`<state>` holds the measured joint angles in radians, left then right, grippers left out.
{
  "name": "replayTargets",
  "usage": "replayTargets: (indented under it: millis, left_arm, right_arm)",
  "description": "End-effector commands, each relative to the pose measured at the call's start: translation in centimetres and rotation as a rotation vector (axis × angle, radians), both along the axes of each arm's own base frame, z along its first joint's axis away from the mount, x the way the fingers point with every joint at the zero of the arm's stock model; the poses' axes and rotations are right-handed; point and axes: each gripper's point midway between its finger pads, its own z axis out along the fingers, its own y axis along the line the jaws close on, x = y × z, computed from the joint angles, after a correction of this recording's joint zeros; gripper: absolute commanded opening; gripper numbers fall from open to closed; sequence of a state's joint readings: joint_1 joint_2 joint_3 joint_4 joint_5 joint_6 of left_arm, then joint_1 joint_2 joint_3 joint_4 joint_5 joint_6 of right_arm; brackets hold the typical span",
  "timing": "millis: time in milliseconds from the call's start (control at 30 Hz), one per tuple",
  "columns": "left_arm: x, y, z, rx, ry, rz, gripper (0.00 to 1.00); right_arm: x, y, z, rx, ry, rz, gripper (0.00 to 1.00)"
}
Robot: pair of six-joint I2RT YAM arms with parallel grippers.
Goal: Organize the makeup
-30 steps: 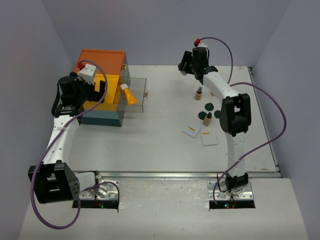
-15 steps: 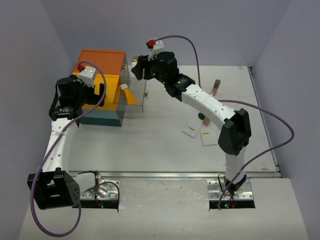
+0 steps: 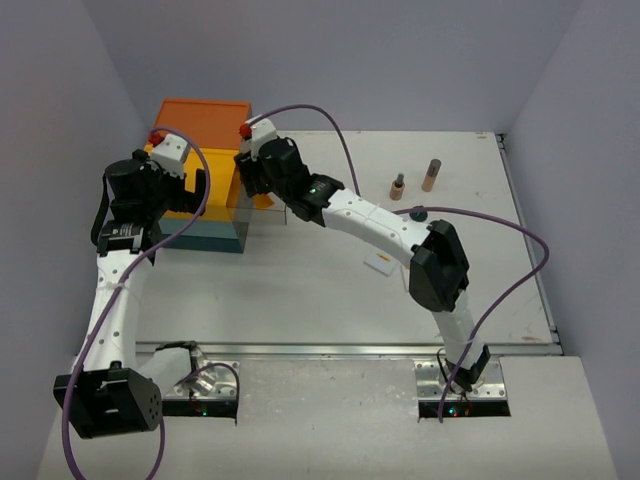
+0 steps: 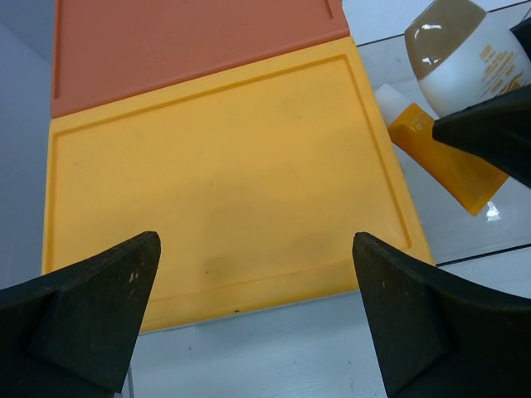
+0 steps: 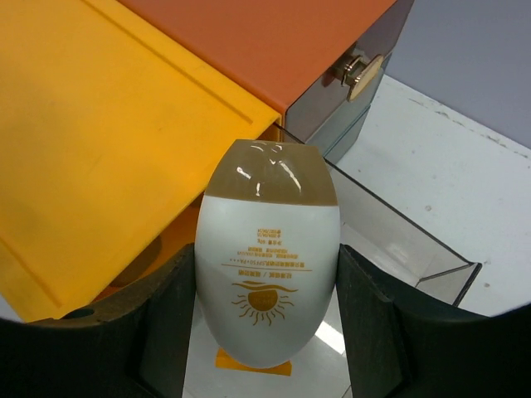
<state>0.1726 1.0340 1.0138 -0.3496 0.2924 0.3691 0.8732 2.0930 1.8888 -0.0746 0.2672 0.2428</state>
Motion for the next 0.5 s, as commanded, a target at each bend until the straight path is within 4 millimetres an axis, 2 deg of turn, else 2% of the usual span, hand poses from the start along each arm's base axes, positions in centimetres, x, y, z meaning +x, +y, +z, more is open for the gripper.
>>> replayTargets:
  millis: [0, 33, 67, 200, 333, 467]
  left_arm:
    - [0.2, 0.5, 0.6, 0.010, -0.028, 0.010, 1.00]
    - [0.2, 0.5, 0.5, 0.009, -0.026, 0.009, 1.00]
    - [0.2, 0.5, 0.3, 0.010, -0.024, 0.010, 1.00]
    - [0.4, 0.6, 0.0, 0.008, -0.022, 0.011, 1.00]
    - [0.5, 0.5, -0.1, 0.008, -0.019, 0.007, 1.00]
    - [0.6, 0.7, 0.0, 0.015, -0.021, 0.015, 1.00]
  right_arm:
    - [0.6, 0.3, 3.6, -0.050, -0.145, -0.070, 0.41]
    - [0.4, 0.3, 3.5, -0.055, -0.138, -0.067, 0.48]
    - [0.1, 0.2, 3.7, -0.051, -0.135, -0.069, 0.59]
    - [-0.3, -0.6, 4.3, -0.041, -0.141, -0.096, 0.80]
    - [-0.7, -1.1, 5.9, -0.030, -0.149, -0.091, 0.89]
    - [-1.8, -1.5, 7.5, -0.012, -0.143, -0.053, 0.91]
